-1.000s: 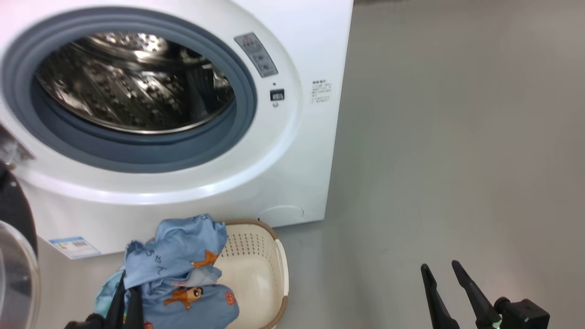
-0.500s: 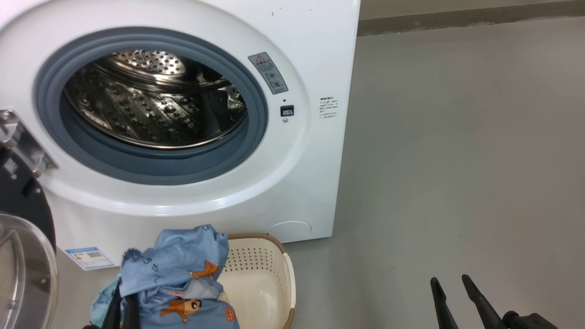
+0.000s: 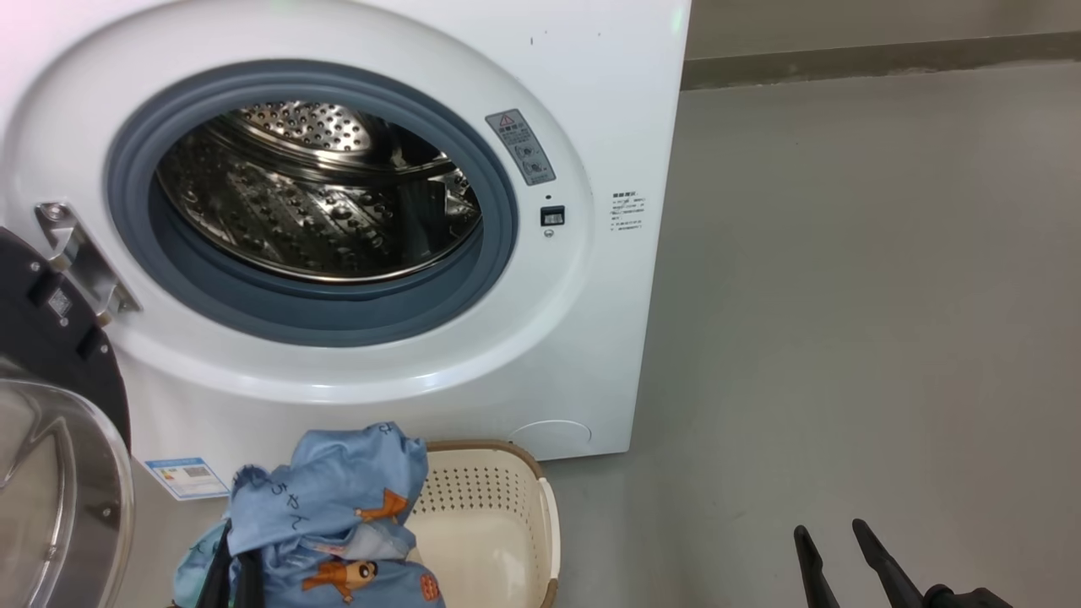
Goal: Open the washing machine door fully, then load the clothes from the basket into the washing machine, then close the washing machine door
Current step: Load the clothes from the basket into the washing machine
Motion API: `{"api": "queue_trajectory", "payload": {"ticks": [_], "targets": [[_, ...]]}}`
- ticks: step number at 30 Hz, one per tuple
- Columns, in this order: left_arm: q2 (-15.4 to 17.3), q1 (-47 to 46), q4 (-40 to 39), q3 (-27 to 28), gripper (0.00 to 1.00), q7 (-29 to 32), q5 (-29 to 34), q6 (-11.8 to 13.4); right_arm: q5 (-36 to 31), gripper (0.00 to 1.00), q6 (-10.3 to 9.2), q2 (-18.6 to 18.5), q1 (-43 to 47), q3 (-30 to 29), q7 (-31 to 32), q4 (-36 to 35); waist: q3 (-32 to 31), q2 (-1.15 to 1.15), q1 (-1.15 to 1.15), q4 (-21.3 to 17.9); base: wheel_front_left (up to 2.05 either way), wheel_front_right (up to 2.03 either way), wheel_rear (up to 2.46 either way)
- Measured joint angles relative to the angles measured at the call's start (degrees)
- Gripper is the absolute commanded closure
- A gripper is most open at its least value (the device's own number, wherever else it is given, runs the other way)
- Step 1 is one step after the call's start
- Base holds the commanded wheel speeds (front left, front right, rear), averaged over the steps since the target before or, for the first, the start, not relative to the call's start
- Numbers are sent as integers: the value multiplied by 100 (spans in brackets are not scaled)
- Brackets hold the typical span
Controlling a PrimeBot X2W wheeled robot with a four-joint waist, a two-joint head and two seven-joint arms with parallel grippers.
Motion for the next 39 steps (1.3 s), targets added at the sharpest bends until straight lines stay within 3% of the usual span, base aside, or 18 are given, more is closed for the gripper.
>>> {"api": "queue_trajectory", "payload": {"ticks": [39], "targets": [[0, 16, 49, -62, 100, 0, -63, 40, -1, 0, 0, -20, -7, 71, 0, 15, 149, 0, 0, -51, 0, 0, 0]]}}
